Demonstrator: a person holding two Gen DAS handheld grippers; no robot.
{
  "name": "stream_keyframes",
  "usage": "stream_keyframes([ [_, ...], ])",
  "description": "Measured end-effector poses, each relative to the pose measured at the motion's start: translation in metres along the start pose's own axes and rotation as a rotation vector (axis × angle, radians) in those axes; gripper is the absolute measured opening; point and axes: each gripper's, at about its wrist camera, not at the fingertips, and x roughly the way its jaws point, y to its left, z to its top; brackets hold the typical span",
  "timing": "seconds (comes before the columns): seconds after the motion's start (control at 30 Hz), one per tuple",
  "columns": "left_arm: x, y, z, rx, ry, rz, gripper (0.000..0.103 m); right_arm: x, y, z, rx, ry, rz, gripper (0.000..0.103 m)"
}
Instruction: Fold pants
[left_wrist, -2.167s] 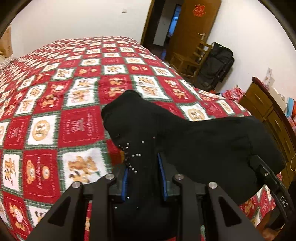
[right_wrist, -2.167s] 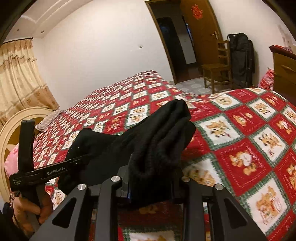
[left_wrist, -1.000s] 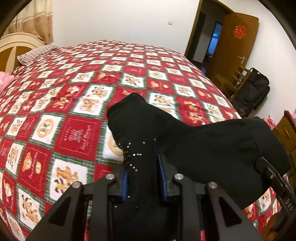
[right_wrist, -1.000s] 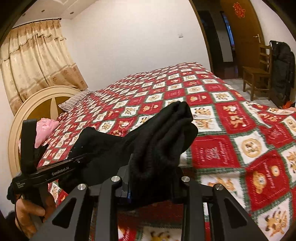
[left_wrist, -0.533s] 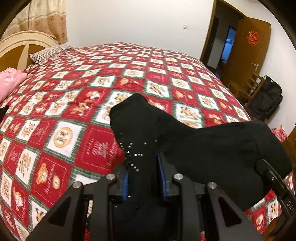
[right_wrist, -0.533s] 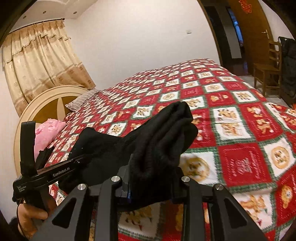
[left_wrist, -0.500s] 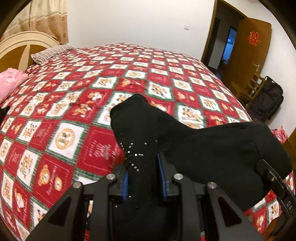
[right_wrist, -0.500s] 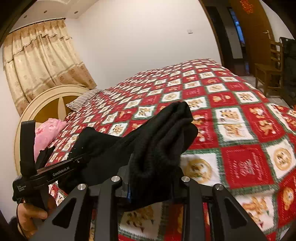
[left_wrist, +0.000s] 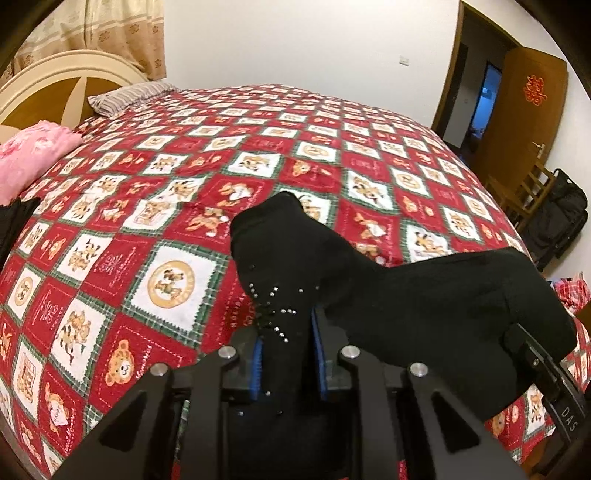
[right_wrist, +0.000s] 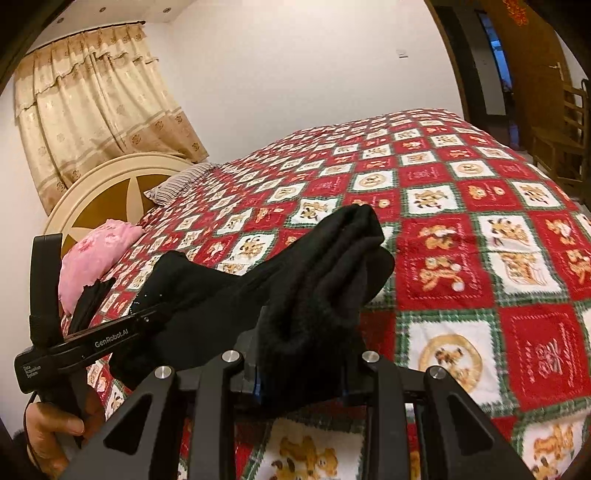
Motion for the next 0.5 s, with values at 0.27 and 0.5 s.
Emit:
stream_keyframes([
  [0.27,0.013,0.007,0.001,-0.012,0.004,0.027,0.022,0.027,-0.008,-0.003,-0.031,0.047,-0.025,0.029],
  [0.5,0.026,0.011,-0.005,-0.007,0.025,0.052,0.022,0.045,-0.014,-0.014,-0.056,0.105,-0.06,0.03],
])
